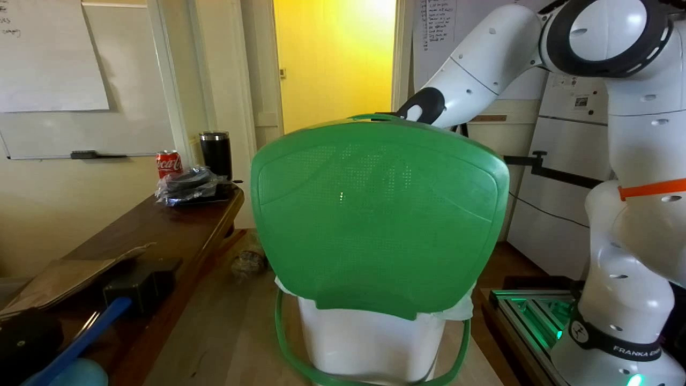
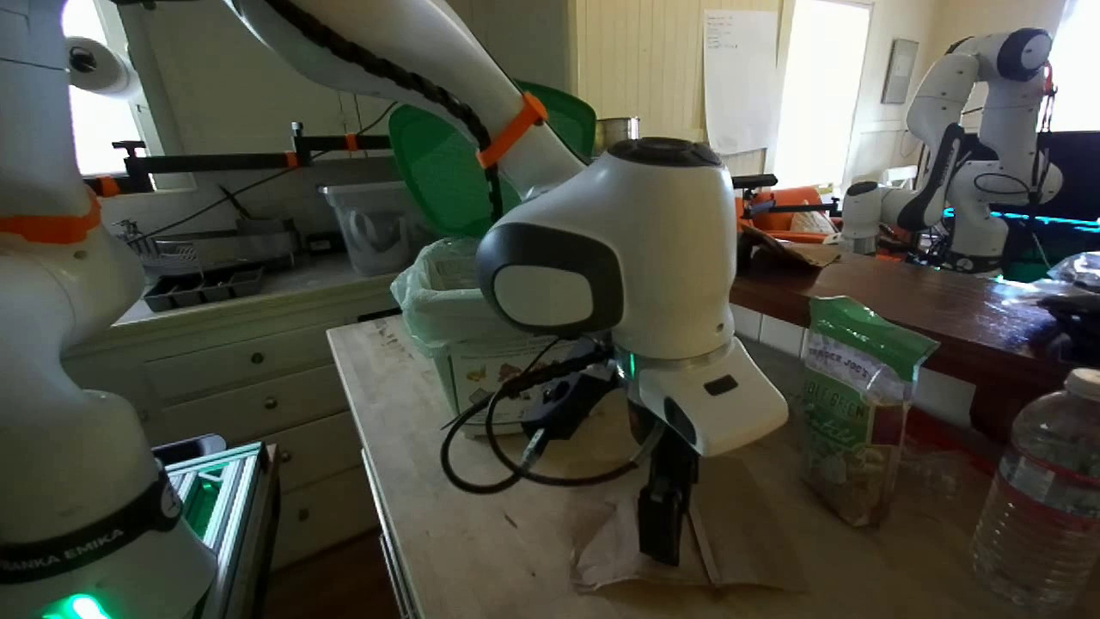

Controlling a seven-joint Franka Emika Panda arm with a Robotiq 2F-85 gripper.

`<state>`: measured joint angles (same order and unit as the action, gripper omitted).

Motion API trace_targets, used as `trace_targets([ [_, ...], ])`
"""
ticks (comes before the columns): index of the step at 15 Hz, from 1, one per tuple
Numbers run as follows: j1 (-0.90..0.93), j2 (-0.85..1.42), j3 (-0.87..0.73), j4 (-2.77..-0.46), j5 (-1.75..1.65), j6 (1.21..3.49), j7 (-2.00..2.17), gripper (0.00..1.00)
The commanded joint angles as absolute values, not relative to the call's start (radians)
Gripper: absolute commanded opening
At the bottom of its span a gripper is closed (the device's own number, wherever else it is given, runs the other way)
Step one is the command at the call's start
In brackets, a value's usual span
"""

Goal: Wipe the table with the tissue, then throw it in the bin, and finally close the bin

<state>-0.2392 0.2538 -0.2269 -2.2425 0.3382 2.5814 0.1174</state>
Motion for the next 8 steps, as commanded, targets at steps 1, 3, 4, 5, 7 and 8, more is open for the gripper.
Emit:
trace_targets([
  [1, -0.255, 0.297, -0.201, -2.192, 0.376, 2.533, 0.143, 1.0],
  [3, -0.257, 0.31, -0.197, -2.177, 0.376, 2.516, 0.146, 0.92],
  [4, -0.257, 0.315, -0.195, -2.172, 0.374, 2.513, 0.146, 0.76],
  [5, -0.258, 0.32, -0.194, -2.166, 0.371, 2.507, 0.145, 0.68],
  [7, -0.258, 0.331, -0.195, -2.157, 0.362, 2.503, 0.144, 0.5],
  [8, -0.258, 0.333, -0.196, -2.155, 0.357, 2.499, 0.14, 0.44],
])
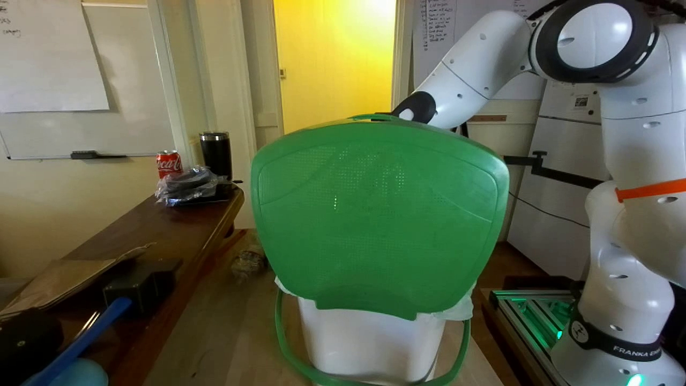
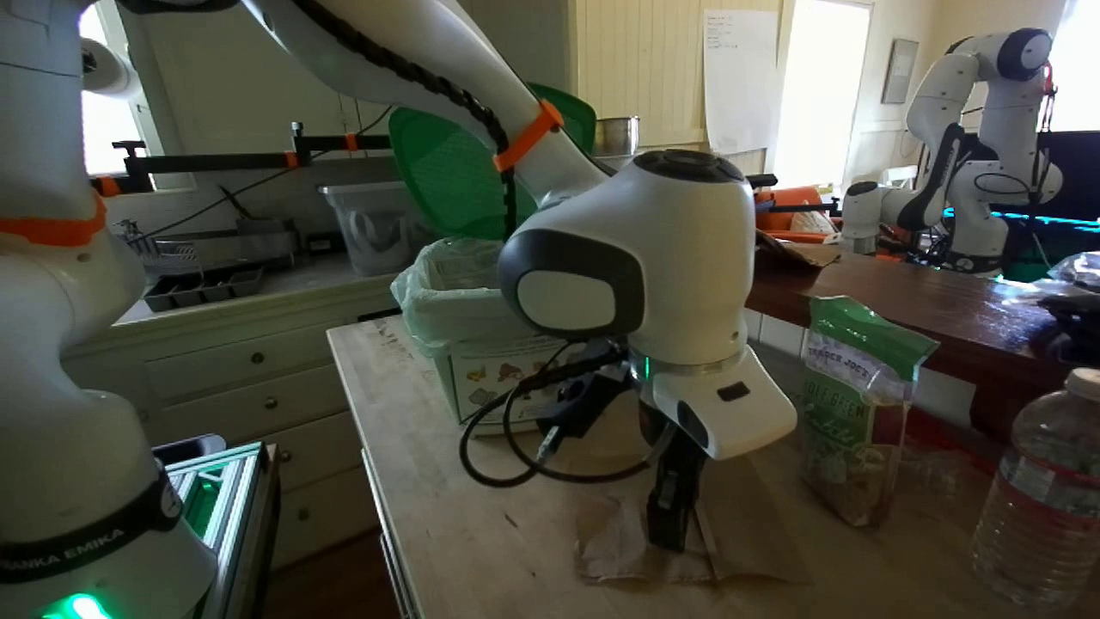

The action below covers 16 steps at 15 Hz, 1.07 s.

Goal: Wipe the table with the tissue, then throw it in the bin, and finally close the bin

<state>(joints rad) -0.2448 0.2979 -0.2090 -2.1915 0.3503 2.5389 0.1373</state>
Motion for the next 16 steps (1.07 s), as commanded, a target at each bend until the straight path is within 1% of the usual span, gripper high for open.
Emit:
trace_targets([
  [1, -0.258, 0.335, -0.196, -2.152, 0.355, 2.494, 0.139, 0.35],
  [2, -0.26, 0.337, -0.195, -2.15, 0.354, 2.49, 0.132, 0.28],
  [3, -0.262, 0.338, -0.195, -2.149, 0.353, 2.483, 0.126, 0.19],
  [5, -0.265, 0.34, -0.194, -2.148, 0.348, 2.468, 0.111, 0.06],
  [6, -0.266, 0.339, -0.194, -2.148, 0.346, 2.466, 0.104, 0.01],
  [12, -0.269, 0.313, -0.204, -2.168, 0.279, 2.412, 0.019, 0.01],
  [16, -0.312, 0.3, -0.182, -2.199, 0.29, 2.411, -0.228, 0.01],
])
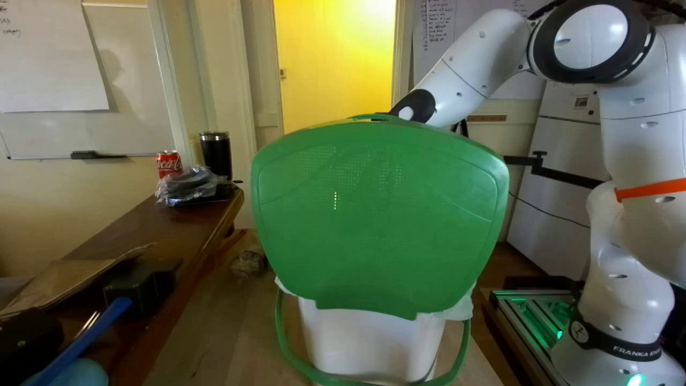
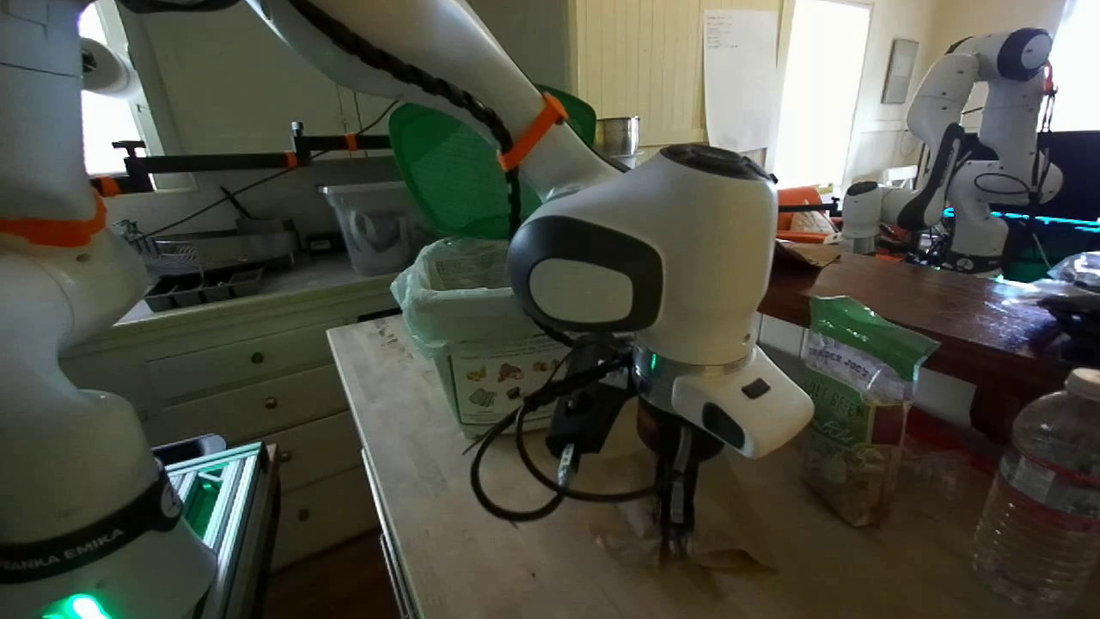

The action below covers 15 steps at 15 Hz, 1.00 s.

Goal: Wipe the table with the tissue, then throw it in the bin, and finally close the bin

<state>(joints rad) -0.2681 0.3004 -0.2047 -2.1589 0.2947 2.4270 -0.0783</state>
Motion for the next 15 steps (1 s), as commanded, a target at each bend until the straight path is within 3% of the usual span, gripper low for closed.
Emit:
trace_targets([
  [1, -0.323, 0.299, -0.181, -2.21, 0.288, 2.418, -0.286, 0.01],
  [9, -0.386, 0.285, -0.24, -2.259, 0.215, 2.476, -0.42, 0.01],
  [15, -0.374, 0.253, -0.159, -2.287, 0.303, 2.484, -0.55, 0.01],
])
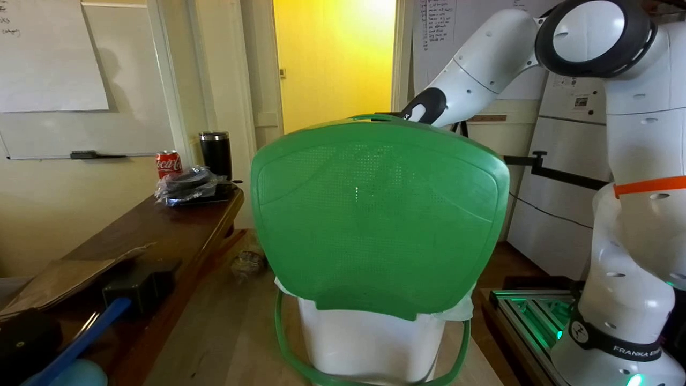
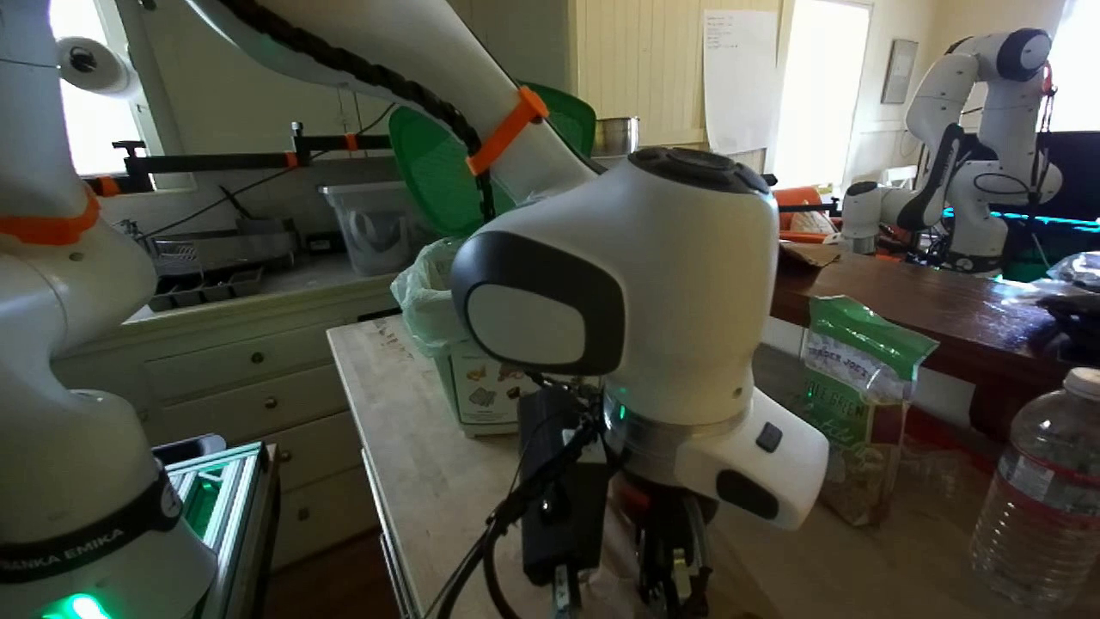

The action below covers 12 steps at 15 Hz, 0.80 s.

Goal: Wipe the table with the tissue, then throw it in the bin, and finally close the bin

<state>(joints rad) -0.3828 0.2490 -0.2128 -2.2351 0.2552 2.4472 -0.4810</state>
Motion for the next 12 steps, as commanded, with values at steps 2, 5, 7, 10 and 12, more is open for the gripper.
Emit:
trace_targets([
  [2, -0.367, 0.242, -0.124, -2.29, 0.336, 2.473, -0.598, 0.01],
  [5, -0.354, 0.25, -0.105, -2.291, 0.344, 2.474, -0.621, 0.01],
  [7, -0.362, 0.258, -0.124, -2.29, 0.328, 2.475, -0.61, 0.01],
  [10, -0.391, 0.251, -0.173, -2.298, 0.303, 2.48, -0.59, 0.01],
  [12, -0.413, 0.248, -0.211, -2.302, 0.296, 2.484, -0.582, 0.01],
])
